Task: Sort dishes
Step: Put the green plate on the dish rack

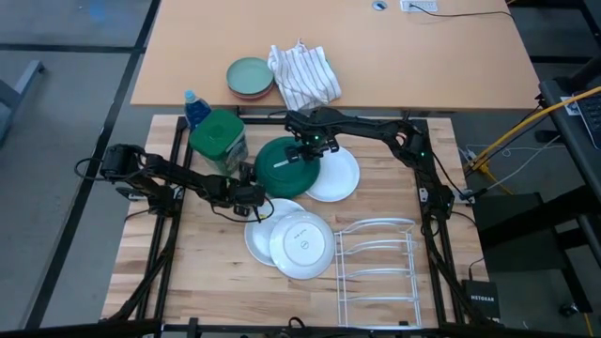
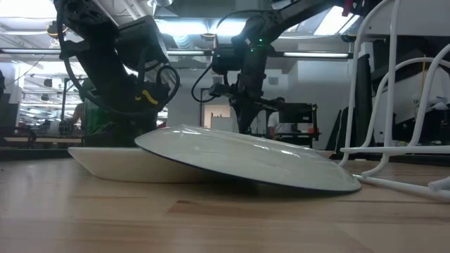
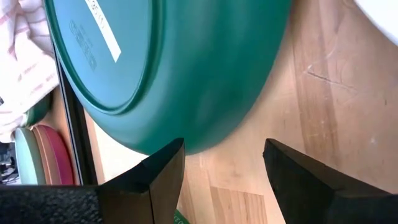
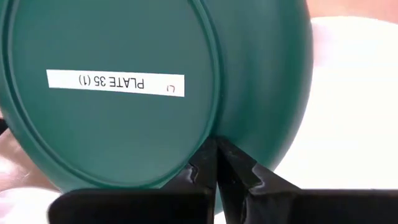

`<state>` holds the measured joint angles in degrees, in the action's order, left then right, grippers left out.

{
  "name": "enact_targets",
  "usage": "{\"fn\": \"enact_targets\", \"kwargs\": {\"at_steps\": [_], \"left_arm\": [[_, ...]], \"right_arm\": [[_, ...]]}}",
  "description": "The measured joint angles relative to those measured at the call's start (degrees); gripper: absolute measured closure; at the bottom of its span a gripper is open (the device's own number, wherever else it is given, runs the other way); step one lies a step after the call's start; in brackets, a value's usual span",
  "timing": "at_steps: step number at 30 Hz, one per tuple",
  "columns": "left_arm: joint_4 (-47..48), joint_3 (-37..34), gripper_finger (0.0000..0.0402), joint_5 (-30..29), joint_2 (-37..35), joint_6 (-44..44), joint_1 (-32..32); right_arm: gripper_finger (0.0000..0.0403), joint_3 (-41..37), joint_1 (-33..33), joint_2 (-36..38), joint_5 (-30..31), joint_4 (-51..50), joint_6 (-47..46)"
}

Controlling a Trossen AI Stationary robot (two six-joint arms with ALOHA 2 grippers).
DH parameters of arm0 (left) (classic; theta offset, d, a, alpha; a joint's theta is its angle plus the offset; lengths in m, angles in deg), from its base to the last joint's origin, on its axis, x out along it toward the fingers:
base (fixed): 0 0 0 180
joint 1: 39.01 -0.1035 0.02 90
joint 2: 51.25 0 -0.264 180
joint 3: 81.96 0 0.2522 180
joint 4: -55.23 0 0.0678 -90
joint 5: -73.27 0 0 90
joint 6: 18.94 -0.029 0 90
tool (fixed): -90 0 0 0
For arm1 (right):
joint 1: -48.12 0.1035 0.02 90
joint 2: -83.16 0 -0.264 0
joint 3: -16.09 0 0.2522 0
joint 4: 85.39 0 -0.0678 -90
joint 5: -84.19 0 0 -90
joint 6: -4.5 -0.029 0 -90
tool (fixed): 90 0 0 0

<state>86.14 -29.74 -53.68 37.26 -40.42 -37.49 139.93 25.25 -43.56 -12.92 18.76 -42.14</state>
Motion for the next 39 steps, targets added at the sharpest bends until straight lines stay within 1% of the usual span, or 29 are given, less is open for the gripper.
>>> {"fn": "enact_targets", "kwargs": {"at_steps": [4, 9, 11, 18, 29, 32, 39], "left_arm": [[-0.01, 0.0, 0.0192, -0.01, 0.0, 0.0, 0.0], [-0.02, 0.0, 0.0192, 0.0, 0.0, 0.0, 0.0], [-0.04, 0.0, 0.0192, 0.0, 0.0, 0.0, 0.0], [-0.04, 0.0, 0.0192, 0.0, 0.0, 0.02, 0.0], [-0.04, 0.0, 0.0192, 0.0, 0.0, 0.02, -0.02], [-0.07, 0.01, 0.0192, 0.0, 0.0, 0.02, -0.02], [-0.07, 0.0, 0.0192, 0.0, 0.0, 0.02, -0.02]], "right_arm": [[0.0391, 1.85, 0.02, -0.11, 2.85, -2.18, 0.15], [0.0391, 1.97, 0.0, -0.04, 7.03, -7.0, 0.39], [0.0391, 1.68, 0.0, 0.0, 8.16, -7.09, 0.46], [0.0391, 1.55, 0.0, 0.02, 8.03, -3.91, 0.6], [0.0391, 1.54, 0.04, 0.07, 7.62, -3.12, 0.64], [0.0391, 0.43, 0.04, 0.13, 7.61, -1.14, 0.64], [0.0391, -2.11, 0.02, 0.57, 7.63, -0.68, 0.64]]}}
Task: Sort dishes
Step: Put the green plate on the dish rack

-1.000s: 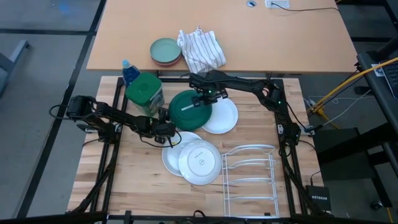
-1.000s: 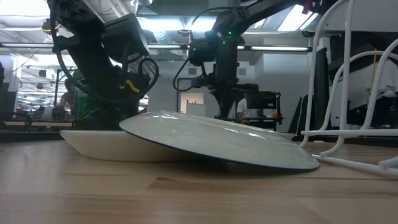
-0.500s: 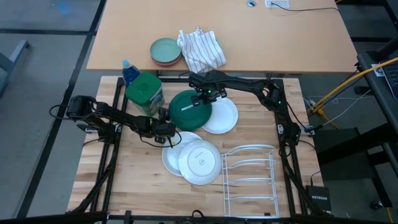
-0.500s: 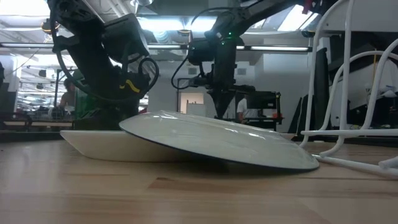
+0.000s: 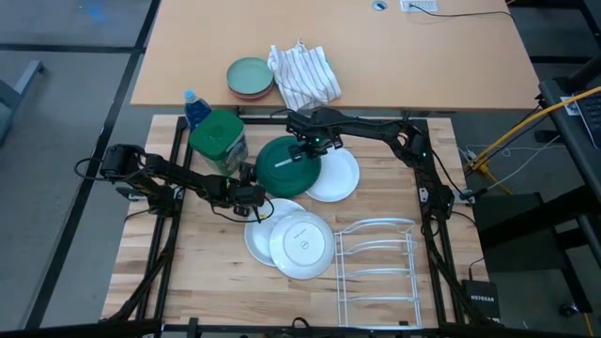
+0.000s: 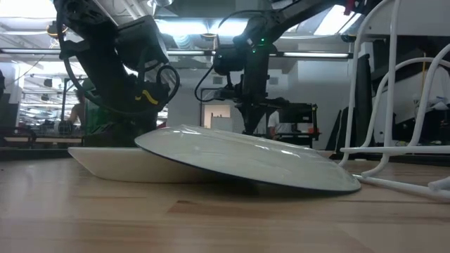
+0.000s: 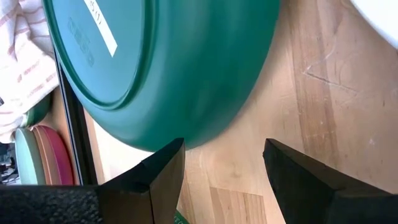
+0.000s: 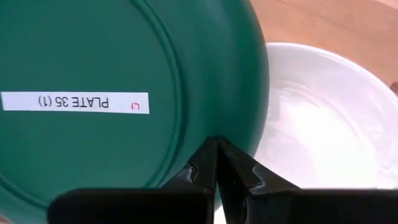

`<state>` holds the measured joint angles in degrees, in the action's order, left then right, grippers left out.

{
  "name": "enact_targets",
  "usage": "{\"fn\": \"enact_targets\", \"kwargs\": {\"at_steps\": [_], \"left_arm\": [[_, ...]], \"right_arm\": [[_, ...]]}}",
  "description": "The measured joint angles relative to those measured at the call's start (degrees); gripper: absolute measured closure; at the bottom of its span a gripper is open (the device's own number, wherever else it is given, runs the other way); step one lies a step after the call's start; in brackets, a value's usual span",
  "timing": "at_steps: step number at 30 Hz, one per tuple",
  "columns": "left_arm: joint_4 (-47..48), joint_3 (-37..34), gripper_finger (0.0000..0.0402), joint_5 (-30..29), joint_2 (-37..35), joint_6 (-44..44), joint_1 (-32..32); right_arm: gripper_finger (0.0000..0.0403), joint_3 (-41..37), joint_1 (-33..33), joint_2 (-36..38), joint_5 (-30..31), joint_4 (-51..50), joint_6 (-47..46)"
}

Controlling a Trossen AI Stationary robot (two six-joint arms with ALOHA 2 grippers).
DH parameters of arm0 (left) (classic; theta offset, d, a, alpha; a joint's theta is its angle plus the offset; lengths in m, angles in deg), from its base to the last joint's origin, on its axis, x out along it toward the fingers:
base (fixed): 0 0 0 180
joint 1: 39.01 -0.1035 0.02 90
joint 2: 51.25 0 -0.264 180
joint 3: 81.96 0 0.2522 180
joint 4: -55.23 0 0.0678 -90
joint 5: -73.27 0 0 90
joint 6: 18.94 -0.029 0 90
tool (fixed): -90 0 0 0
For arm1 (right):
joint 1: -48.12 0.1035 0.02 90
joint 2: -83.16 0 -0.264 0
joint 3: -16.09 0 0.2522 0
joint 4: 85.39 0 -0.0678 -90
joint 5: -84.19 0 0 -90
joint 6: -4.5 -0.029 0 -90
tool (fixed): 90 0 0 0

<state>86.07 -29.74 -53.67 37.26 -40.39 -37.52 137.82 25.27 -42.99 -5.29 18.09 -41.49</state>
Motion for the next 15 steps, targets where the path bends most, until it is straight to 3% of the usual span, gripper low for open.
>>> {"fn": "enact_targets", "kwargs": {"at_steps": [10, 15], "left_arm": [[0.0, 0.0, 0.0192, -1.05, 0.0, -1.35, 0.3], [-0.04, 0.0, 0.0192, -4.34, 0.0, -2.77, 0.96]], "right_arm": [[0.0391, -0.14, 0.02, -0.11, 0.03, -1.01, -0.07], [0.0391, -0.16, 0.02, -0.17, 0.53, -2.43, -0.09]]}}
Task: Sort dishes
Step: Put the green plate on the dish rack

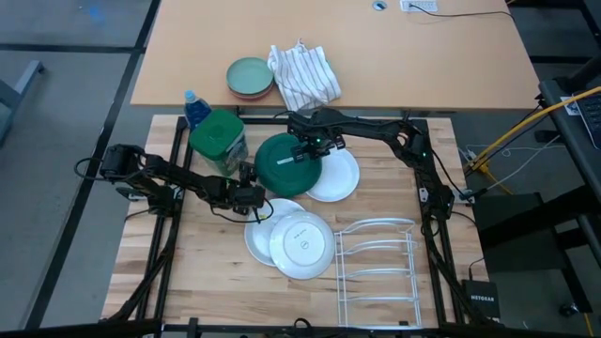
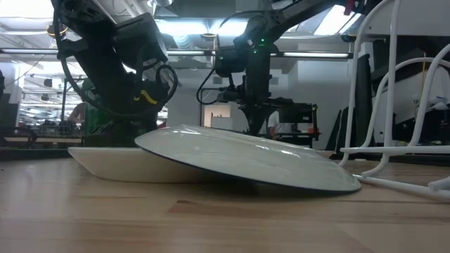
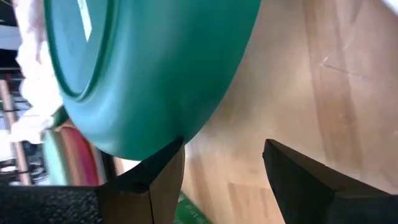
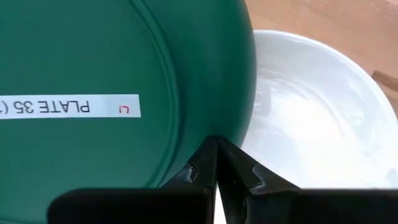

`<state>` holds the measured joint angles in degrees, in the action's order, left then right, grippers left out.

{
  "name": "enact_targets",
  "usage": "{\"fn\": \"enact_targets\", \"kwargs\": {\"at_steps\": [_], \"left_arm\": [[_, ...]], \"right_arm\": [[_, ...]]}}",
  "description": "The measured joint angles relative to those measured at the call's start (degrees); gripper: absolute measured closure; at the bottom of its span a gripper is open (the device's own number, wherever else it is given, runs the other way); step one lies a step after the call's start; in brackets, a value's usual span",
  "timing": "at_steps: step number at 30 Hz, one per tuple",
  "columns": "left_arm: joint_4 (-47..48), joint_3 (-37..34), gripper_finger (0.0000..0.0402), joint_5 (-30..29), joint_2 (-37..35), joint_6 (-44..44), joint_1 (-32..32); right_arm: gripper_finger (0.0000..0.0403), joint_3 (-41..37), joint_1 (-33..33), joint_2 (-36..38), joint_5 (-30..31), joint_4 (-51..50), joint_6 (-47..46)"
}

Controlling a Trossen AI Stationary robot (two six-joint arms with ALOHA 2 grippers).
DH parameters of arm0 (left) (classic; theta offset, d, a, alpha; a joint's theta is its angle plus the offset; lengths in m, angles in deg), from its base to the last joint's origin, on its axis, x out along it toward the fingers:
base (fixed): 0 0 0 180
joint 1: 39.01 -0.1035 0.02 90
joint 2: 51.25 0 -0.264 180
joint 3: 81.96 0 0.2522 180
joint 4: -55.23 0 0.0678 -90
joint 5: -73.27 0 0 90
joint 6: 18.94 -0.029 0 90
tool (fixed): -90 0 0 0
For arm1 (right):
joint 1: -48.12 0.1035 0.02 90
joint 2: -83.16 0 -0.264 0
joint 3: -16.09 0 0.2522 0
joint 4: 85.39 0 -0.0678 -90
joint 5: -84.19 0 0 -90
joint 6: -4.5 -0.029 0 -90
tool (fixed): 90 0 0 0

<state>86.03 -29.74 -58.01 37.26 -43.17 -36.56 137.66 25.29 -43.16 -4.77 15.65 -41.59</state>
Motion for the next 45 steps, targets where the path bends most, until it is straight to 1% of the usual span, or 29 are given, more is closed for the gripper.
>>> {"fn": "enact_targets", "kwargs": {"at_steps": [7, 9, 17, 20, 25, 36, 40, 45], "left_arm": [[-0.15, 0.0, 0.0192, -2.49, 0.0, -0.5, 1.01], [-0.68, 0.0, 0.0192, -3.29, 0.0, -1.77, 1.29], [-10.08, 0.0, 0.0192, -8.77, 0.0, -9.65, 2.58], [-13.33, 0.0, 0.0192, -9.08, 0.0, -12.3, 2.58], [-16.73, 0.0, 0.0192, -9.1, 0.0, -14.29, 2.58], [-17.61, 0.0, 0.0192, -9.73, 0.0, -14.96, 3.53], [-20.56, 0.0, 0.021, -11.8, 0.0, -16.66, 4.6], [-23.46, 0.04, 0.0248, -11.89, 0.0, -20.23, 4.75]], "right_arm": [[0.0391, -0.06, 0.0, -0.07, 0.09, 0.12, -0.04], [0.0391, -0.07, -0.01, -0.09, 0.11, 0.07, -0.06], [0.0391, -0.16, -0.17, -0.2, 1.11, -1.68, -0.11], [0.0391, -0.2, -0.15, -0.26, 2.46, -2.85, -0.11], [0.0391, -0.2, -0.09, -0.31, 3.45, -3.98, 0.42], [0.0391, -0.2, -0.09, -0.33, 3.06, -3.93, 1.44], [0.0391, -0.2, -0.07, -0.31, 2.93, -3.88, 1.6], [0.0391, -0.15, -0.02, -0.33, 2.73, -3.63, 2.4]]}}
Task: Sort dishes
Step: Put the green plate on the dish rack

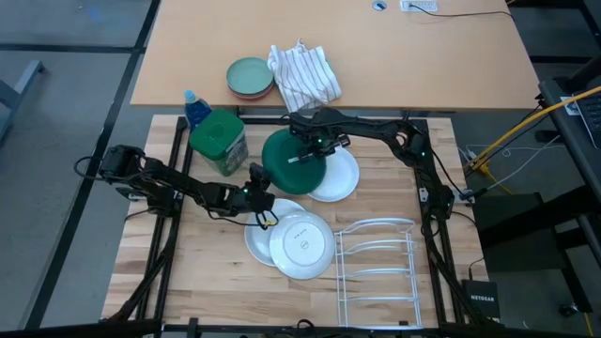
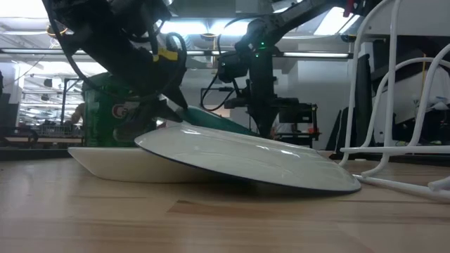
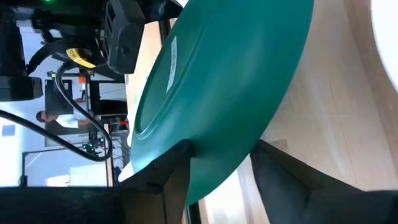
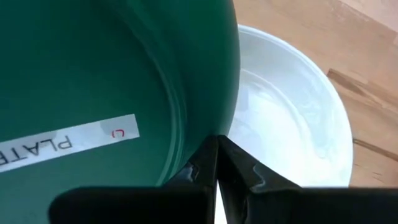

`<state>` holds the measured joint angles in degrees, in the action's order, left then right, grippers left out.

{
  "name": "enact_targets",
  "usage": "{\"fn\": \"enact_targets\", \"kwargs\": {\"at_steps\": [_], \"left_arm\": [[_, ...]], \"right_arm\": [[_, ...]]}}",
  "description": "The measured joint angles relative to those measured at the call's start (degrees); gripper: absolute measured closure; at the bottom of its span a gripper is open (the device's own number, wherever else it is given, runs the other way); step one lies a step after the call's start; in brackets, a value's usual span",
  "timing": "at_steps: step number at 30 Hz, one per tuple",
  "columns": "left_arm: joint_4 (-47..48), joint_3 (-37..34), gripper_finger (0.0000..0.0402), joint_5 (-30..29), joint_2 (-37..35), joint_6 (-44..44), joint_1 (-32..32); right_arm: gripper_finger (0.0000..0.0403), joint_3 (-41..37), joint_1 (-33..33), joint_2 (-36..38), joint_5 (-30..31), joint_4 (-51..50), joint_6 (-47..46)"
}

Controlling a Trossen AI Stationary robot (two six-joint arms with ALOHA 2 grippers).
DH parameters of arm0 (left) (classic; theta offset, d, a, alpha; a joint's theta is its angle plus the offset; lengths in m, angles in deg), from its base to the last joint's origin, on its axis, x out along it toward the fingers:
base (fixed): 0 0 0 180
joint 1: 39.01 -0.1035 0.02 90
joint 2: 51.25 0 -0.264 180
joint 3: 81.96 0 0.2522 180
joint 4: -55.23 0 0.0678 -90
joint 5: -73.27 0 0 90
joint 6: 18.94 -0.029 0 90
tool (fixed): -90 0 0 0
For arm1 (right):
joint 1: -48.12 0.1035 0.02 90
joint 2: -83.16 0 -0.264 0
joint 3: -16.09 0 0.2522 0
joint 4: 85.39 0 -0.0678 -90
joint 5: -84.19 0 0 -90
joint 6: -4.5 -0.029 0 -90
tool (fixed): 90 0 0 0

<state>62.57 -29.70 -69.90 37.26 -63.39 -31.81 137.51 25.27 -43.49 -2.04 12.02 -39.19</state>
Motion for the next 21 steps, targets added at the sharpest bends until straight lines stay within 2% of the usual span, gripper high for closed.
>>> {"fn": "enact_targets", "kwargs": {"at_steps": [7, 21], "left_arm": [[-0.08, -0.02, 0.0279, 0.01, 0.0, -0.21, -0.83], [-0.22, -0.02, 0.0277, 0.39, 0.0, -3.97, -0.88]], "right_arm": [[0.0391, 0.0, -0.04, 0.02, 0.17, -0.23, 0.56], [0.0391, 0.02, -0.04, 0.02, 0.15, -0.27, 0.88]]}}
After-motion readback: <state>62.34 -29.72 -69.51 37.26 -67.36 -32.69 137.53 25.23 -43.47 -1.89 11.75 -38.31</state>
